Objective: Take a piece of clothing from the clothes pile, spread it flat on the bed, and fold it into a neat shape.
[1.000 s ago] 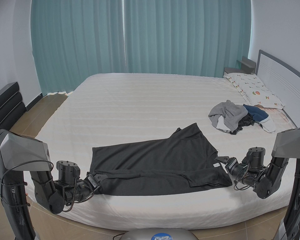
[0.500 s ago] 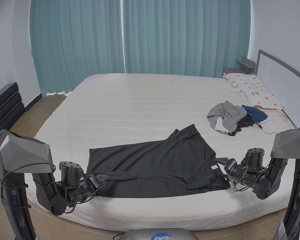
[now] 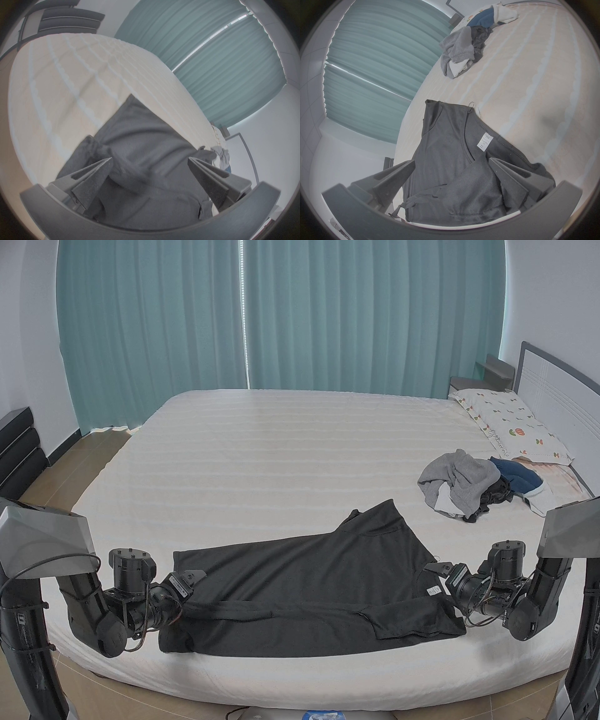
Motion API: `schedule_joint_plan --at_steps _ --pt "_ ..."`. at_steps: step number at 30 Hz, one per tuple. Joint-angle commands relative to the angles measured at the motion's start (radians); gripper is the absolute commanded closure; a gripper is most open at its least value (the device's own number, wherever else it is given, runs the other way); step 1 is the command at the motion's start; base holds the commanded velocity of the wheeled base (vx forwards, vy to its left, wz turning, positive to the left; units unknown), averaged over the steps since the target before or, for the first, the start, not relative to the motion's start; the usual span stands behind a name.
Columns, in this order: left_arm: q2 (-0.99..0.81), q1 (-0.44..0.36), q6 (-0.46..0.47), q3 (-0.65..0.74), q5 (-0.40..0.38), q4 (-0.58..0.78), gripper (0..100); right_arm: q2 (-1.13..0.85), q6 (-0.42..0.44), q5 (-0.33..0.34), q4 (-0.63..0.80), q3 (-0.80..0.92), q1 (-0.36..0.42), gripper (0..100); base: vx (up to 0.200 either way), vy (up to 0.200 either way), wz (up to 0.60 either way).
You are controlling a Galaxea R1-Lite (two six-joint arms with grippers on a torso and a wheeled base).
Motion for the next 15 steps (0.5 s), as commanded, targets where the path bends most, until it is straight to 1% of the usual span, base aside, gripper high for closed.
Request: schedule_joint_plan --at_steps 1,3,4,5,6,7,9,12,15 --pt "-0.011 0.08 0.001 -0.041 -0.004 0.087 0 0.031 -0.009 0.008 0.0 -0.002 -0.017 0 0.0 0.0 0.0" --pt "-0.015 0.085 0.001 -0.05 -0.013 0.155 0 0.033 -0.009 0.024 0.0 0.0 -0.024 0 0.0 0.0 0.0" --pt "-0.015 0.085 0.001 -0.05 -0.013 0.155 0 0.033 -0.009 0.024 0.0 0.0 -0.024 0 0.0 0.0 0.0" --pt "-0.022 0.094 0.0 -0.056 -0.015 0.198 0 0.034 -0.008 0.045 0.0 0.0 -0.038 0 0.0 0.0 0.0" --pt "-0.025 0.097 -0.002 -0.059 -0.016 0.205 0 0.034 -0.008 0.051 0.0 0.0 -0.043 0 0.0 0.0 0.0" --pt "-0.038 0.109 -0.003 -0.064 -0.021 0.221 0 0.034 -0.008 0.074 0.0 0.001 -0.052 0 0.0 0.0 0.0" --pt "-0.059 0.125 -0.003 -0.053 -0.048 0.227 0 0.041 -0.008 0.096 0.0 0.003 -0.061 0 0.0 0.0 0.0" --pt "-0.084 0.137 0.003 -0.027 -0.11 0.239 0 0.044 -0.009 0.102 -0.002 0.008 -0.063 0 0.0 0.0 0.0" --pt "-0.085 0.137 0.032 -0.024 -0.114 0.276 0 0.045 -0.009 0.102 -0.002 0.008 -0.063 0 0.0 0.0 0.0"
